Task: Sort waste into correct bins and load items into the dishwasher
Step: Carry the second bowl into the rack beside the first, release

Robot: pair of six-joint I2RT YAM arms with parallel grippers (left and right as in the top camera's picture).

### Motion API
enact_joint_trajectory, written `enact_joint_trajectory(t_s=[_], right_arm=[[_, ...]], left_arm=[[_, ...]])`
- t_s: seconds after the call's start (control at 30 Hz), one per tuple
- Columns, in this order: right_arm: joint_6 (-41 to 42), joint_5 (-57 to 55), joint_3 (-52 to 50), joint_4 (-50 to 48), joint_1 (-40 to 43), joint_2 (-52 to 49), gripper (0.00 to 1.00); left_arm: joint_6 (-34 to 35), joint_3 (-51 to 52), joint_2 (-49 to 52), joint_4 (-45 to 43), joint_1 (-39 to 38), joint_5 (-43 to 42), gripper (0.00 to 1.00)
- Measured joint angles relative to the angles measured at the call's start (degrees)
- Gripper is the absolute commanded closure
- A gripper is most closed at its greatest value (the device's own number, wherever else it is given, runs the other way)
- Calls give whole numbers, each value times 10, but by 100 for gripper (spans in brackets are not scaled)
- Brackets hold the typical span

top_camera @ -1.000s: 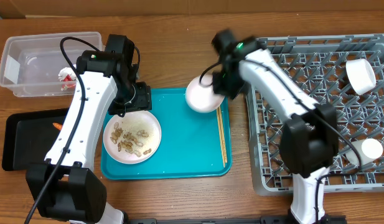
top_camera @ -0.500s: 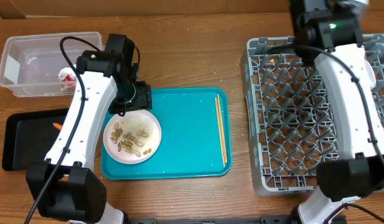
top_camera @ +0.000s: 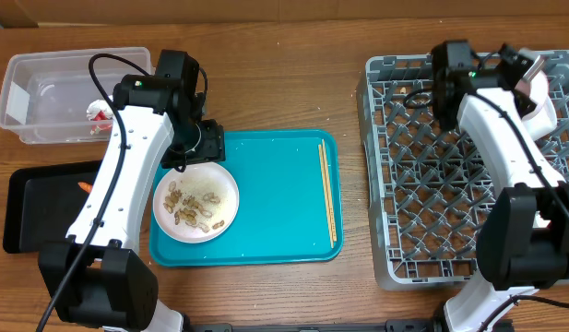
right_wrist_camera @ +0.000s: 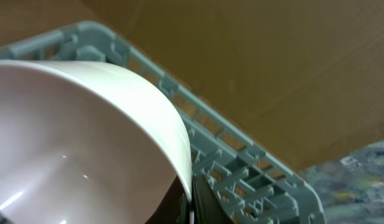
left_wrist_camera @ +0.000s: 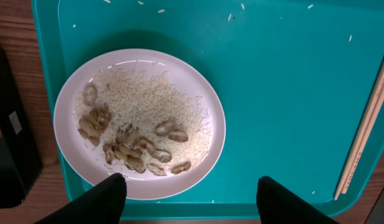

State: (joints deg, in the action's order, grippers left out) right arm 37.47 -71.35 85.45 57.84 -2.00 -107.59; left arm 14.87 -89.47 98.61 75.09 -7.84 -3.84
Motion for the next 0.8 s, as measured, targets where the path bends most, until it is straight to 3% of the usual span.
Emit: enact_joint_trajectory(t_s=[0.17,0.43,0.5,0.57,0.8], right_arm=[[-2,15,-54,-24,-7,0,96],[0,42,-58,-27,-33,0,95],[0,49,-60,-24,-38,0,87],[3,68,-60,-20,-43,0,73],[0,183,-63,12,-68,0,58]], left_arm=[[0,0,0,0,0,0,31],[0,0,0,0,0,0,30],[0,0,0,0,0,0,31],[0,0,0,0,0,0,31],[0,0,0,-1,0,0,30]])
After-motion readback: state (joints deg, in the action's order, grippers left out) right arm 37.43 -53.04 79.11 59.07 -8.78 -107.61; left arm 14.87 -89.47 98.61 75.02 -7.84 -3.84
